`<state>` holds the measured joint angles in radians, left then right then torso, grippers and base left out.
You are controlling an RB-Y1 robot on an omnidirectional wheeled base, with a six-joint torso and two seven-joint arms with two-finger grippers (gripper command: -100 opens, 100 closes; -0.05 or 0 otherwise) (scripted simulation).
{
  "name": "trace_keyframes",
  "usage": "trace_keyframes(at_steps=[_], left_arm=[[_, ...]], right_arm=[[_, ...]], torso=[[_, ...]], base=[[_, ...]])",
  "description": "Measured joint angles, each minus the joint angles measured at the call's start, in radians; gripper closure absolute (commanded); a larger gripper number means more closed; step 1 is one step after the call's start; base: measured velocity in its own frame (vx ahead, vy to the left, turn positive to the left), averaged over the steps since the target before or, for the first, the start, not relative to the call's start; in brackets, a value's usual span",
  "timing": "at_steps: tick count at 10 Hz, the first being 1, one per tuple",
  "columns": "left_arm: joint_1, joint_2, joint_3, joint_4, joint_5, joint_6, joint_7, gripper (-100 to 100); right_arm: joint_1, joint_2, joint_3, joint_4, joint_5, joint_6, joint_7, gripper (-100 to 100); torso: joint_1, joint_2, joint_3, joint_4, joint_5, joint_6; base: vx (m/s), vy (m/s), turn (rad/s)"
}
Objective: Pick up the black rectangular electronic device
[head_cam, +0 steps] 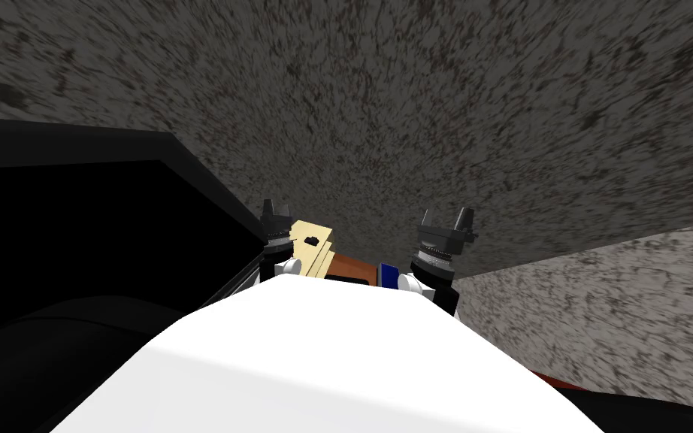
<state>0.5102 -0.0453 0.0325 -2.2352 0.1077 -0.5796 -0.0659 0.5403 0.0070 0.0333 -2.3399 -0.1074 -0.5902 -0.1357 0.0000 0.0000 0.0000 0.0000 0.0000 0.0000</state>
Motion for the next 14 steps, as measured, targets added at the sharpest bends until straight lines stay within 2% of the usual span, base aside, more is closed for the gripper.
trace_keyframes(at_steps=[4, 6, 9, 11, 14], left_arm=[[0.007, 0.118, -0.005, 0.024, 0.027, 0.046, -0.004, -100], [0.008, 0.174, -0.02, 0.043, 0.043, 0.094, -0.016, -100], [0.009, 0.256, -0.026, 0.082, 0.084, 0.183, -0.029, -100], [0.005, 0.275, -0.023, 0.097, 0.096, 0.213, -0.031, -100], [0.007, 0.277, -0.022, 0.097, 0.097, 0.215, -0.03, -100]], right_arm=[[0.0, 0.0, 0.0, 0.0, 0.0, 0.0, 0.0, 0], [0.0, 0.0, 0.0, 0.0, 0.0, 0.0, 0.0, 0], [0.0, 0.0, 0.0, 0.0, 0.0, 0.0, 0.0, 0], [0.0, 0.0, 0.0, 0.0, 0.0, 0.0, 0.0, 0], [0.0, 0.0, 0.0, 0.0, 0.0, 0.0, 0.0, 0]], torso=[[-0.008, 0.001, 0.0, 0.0, -0.002, 0.0], [-0.01, 0.001, 0.0, 0.0, -0.002, 0.0], [0.0, 0.0, 0.0, 0.0, 0.0, 0.0], [0.001, 0.0, 0.0, 0.0, 0.0, 0.0], [0.0, 0.001, 0.0, 0.0, 0.0, 0.0]], base=[[-0.007, -0.113, -0.053], [-0.006, -0.158, -0.078], [0.003, -0.011, -0.018], [0.001, 0.0, -0.003], [-0.007, -0.002, 0.023]])
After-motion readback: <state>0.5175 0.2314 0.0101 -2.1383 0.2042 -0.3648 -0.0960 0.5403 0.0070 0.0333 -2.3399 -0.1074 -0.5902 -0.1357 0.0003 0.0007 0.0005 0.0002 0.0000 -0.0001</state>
